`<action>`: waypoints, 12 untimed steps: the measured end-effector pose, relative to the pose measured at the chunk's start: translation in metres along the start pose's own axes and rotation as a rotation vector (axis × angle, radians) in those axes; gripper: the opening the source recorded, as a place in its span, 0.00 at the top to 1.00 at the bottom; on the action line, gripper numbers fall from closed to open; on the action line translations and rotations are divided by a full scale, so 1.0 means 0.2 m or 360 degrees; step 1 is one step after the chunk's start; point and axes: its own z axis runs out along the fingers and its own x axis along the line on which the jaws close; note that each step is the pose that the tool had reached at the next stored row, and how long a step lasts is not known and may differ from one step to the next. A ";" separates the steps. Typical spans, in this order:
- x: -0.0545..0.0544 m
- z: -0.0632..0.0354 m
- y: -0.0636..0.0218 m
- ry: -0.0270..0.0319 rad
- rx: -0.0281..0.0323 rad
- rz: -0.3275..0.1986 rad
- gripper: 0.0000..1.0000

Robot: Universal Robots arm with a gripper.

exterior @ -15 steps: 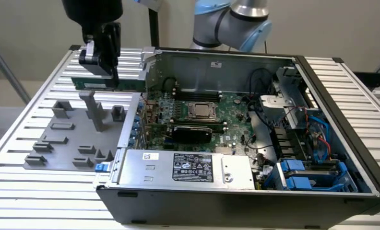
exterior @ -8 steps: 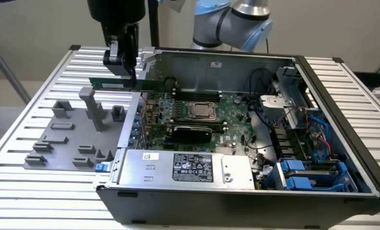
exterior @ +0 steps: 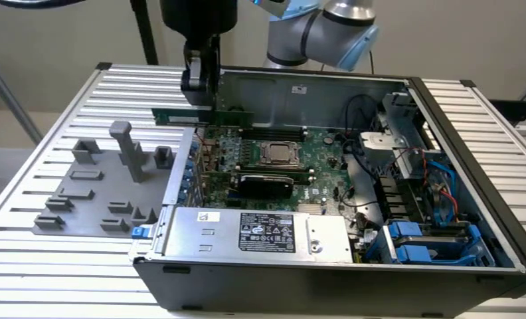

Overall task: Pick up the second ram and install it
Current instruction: 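Insert the second ram into the second slot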

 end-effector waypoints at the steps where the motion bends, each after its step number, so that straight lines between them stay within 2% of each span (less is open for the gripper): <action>1: 0.00 0.000 -0.022 -0.00001 -0.00002 0.0000 1.00; 8: -0.01 0.003 -0.182 -0.00001 -0.00015 0.0000 1.00; 12: -0.04 0.023 -0.272 0.00000 -0.00017 0.0000 1.00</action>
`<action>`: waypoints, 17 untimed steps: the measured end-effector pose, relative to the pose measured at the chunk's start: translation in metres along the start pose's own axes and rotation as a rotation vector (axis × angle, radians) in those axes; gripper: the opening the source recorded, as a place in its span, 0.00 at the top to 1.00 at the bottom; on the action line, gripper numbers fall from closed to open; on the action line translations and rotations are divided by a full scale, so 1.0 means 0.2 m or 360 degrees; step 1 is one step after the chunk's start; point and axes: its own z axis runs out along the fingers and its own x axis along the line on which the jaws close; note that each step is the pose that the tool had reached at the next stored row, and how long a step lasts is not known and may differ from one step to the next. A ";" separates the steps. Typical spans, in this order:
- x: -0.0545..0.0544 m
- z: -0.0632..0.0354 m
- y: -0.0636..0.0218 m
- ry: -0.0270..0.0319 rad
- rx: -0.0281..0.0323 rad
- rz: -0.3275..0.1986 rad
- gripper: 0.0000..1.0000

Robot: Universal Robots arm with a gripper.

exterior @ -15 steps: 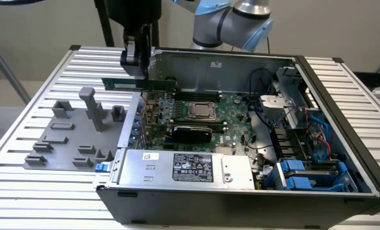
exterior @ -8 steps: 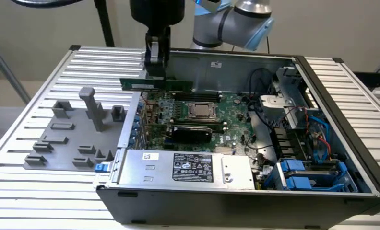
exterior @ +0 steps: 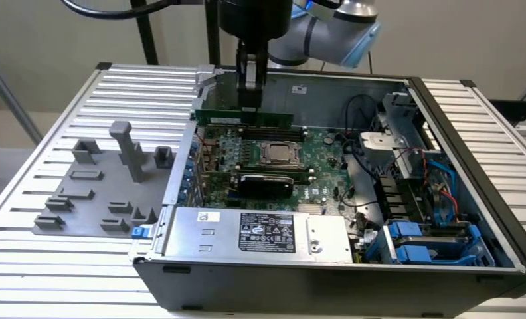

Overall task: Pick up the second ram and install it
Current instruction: 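Insert the second ram into the second slot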

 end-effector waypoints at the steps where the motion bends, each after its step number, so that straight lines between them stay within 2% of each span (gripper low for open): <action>1: -0.01 0.008 -0.022 -0.00001 0.00000 0.0000 1.00; 5: -0.06 0.042 -0.102 -0.00001 0.00000 0.0000 1.00; 17: -0.25 0.147 -0.247 0.00000 0.00000 0.0000 1.00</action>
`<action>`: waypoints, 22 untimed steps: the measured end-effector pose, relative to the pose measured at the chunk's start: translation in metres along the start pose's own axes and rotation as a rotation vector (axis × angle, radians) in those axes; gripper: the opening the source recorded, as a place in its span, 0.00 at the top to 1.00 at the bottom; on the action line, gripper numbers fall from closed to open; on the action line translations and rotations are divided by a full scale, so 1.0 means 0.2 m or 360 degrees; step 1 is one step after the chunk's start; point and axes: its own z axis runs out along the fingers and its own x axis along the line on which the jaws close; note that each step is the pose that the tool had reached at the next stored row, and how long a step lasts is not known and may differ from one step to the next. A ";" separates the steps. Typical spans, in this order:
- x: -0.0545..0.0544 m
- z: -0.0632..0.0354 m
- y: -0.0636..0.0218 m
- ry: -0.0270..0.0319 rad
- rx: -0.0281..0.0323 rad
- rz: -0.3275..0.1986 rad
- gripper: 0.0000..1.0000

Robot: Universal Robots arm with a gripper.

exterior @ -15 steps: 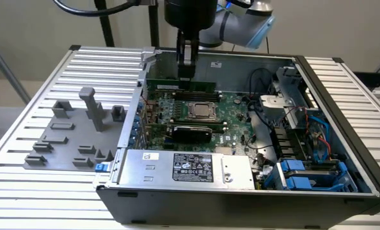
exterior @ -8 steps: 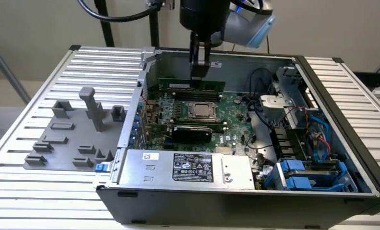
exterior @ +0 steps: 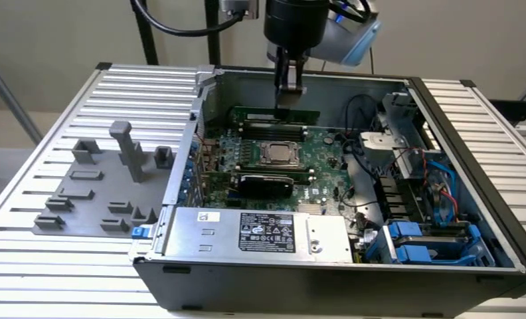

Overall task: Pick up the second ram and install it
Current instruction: 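Insert the second ram into the second slot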

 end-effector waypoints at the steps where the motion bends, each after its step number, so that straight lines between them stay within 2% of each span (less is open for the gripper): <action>1: -0.01 0.009 -0.009 0.00000 0.00000 0.0000 1.00; 6: -0.05 0.054 -0.041 -0.00004 -0.00003 0.0001 1.00; 13: -0.12 0.117 -0.062 -0.00005 -0.00005 0.0001 1.00; 19: -0.13 0.168 -0.069 -0.00009 -0.00007 0.0019 1.00; 22: -0.13 0.168 -0.070 -0.00006 -0.00009 0.0019 1.00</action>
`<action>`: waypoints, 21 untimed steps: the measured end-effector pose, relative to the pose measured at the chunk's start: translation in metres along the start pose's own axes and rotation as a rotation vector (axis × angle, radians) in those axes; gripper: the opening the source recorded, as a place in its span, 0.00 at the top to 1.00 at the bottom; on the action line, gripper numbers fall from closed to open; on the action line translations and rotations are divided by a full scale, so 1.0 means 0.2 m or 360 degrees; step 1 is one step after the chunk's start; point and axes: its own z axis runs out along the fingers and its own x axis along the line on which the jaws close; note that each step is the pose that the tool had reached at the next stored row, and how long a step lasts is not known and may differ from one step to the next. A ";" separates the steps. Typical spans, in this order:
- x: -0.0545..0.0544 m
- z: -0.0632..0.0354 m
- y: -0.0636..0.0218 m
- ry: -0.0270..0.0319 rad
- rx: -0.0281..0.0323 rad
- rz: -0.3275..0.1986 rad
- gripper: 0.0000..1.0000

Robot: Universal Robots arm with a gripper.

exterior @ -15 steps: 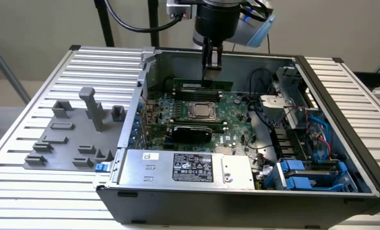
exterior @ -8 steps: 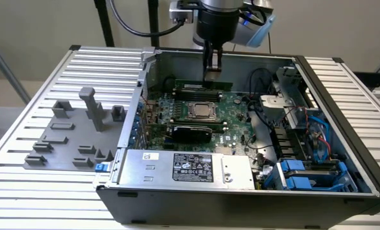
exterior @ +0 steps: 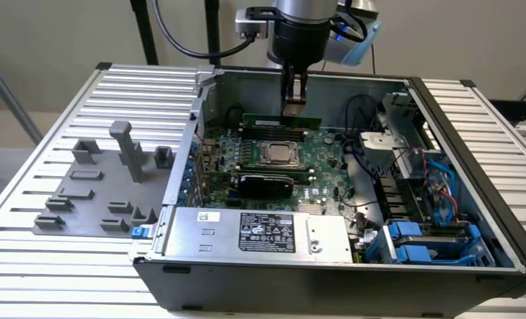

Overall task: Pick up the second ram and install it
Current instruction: 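Insert the second ram into the second slot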

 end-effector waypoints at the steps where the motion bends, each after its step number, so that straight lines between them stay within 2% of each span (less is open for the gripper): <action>1: 0.00 0.000 0.000 -0.00002 0.00001 0.0000 1.00; 12: 0.00 0.001 0.000 0.00000 0.00000 0.0000 1.00; 21: 0.00 0.076 0.002 -0.00025 0.00002 0.0000 1.00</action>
